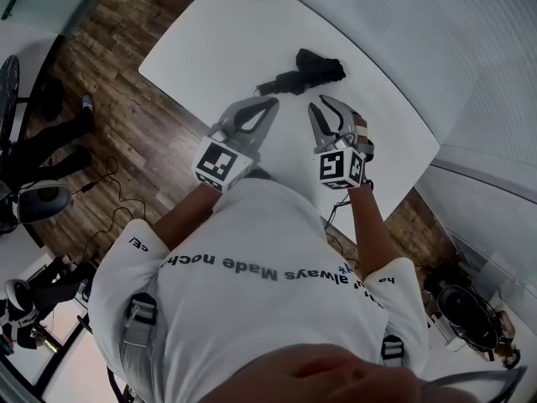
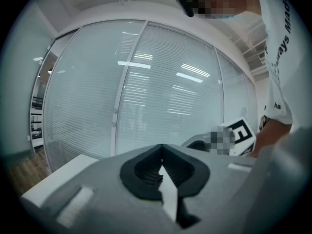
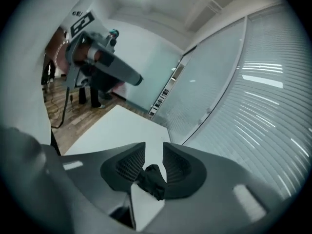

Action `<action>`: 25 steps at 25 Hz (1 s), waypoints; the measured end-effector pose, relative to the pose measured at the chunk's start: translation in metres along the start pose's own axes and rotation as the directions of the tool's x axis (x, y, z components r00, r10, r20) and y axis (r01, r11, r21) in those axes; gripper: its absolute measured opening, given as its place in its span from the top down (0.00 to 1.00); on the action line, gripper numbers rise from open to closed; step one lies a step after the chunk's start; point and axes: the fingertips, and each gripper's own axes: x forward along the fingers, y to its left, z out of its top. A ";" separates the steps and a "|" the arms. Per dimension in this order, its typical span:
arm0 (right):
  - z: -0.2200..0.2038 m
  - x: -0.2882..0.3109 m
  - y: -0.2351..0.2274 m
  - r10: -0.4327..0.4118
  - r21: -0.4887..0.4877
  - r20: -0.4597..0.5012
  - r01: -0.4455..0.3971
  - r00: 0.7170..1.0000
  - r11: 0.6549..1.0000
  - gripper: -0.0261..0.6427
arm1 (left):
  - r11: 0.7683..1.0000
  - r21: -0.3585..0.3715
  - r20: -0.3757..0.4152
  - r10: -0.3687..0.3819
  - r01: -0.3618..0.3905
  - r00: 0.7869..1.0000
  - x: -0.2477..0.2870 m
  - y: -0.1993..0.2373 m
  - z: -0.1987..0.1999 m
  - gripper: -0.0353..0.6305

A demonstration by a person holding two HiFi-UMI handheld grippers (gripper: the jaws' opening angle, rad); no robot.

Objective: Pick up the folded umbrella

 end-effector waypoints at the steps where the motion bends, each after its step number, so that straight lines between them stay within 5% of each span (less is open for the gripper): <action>1: -0.007 0.007 0.002 0.011 -0.039 -0.023 -0.012 1.000 0.999 0.79 | 1.000 0.000 -0.003 0.000 0.000 1.000 0.000 0.001 -0.002 0.94; 10: -0.071 0.073 0.013 0.113 -0.280 -0.227 -0.176 0.967 0.944 0.70 | 1.000 -0.018 -0.030 0.016 -0.017 0.999 -0.008 0.016 -0.019 0.94; 25: -0.158 0.162 0.017 0.248 -0.329 -0.450 -0.417 0.858 0.847 0.52 | 0.997 -0.068 -0.073 0.035 -0.040 0.997 -0.011 0.040 -0.042 0.94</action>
